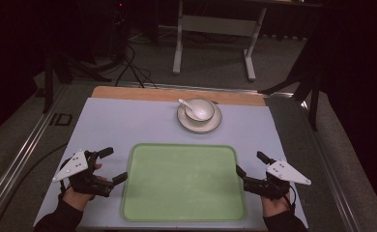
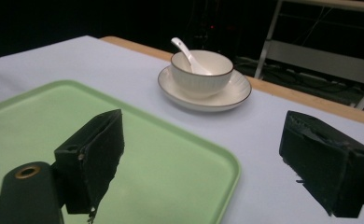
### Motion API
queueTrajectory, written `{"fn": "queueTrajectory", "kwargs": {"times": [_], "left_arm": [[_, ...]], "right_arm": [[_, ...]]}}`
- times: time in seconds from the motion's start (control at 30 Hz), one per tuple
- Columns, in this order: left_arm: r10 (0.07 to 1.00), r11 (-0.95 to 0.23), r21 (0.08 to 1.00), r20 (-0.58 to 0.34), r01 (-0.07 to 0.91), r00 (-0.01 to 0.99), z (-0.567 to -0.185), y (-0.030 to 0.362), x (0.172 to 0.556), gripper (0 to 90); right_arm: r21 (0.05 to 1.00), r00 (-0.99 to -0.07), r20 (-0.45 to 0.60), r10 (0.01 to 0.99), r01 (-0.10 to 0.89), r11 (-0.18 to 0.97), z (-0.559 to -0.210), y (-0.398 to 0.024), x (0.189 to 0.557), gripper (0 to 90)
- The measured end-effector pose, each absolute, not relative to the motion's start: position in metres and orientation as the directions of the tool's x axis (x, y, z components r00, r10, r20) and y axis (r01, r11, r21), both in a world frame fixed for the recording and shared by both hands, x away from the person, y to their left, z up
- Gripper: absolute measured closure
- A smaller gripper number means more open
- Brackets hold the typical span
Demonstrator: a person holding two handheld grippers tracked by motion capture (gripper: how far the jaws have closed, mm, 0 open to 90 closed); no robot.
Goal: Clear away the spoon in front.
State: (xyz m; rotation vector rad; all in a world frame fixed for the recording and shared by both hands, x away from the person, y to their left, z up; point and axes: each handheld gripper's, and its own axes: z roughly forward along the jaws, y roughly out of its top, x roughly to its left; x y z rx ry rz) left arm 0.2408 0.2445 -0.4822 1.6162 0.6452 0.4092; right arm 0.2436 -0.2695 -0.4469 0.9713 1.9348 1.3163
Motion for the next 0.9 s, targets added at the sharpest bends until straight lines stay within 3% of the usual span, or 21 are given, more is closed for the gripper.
{"fn": "queueTrajectory", "kwargs": {"times": [0.4,0.63,0.9], "left_arm": [[0.559,-0.105,0.978,-0.091,0.179,0.824,-0.477,0.23,0.24,0.0],[0.449,-0.089,0.968,-0.171,0.234,0.877,-0.455,0.203,0.242,0.0],[0.407,-0.103,0.972,-0.153,0.211,0.901,-0.429,0.181,0.258,0.0]], "right_arm": [[0.951,-0.561,-0.061,0.826,0.218,0.218,-0.443,-0.271,0.235,13.7],[0.952,-0.566,-0.05,0.823,0.221,0.211,-0.444,-0.27,0.235,13.7],[0.953,-0.566,-0.063,0.822,0.209,0.217,-0.443,-0.27,0.234,13.7]]}}
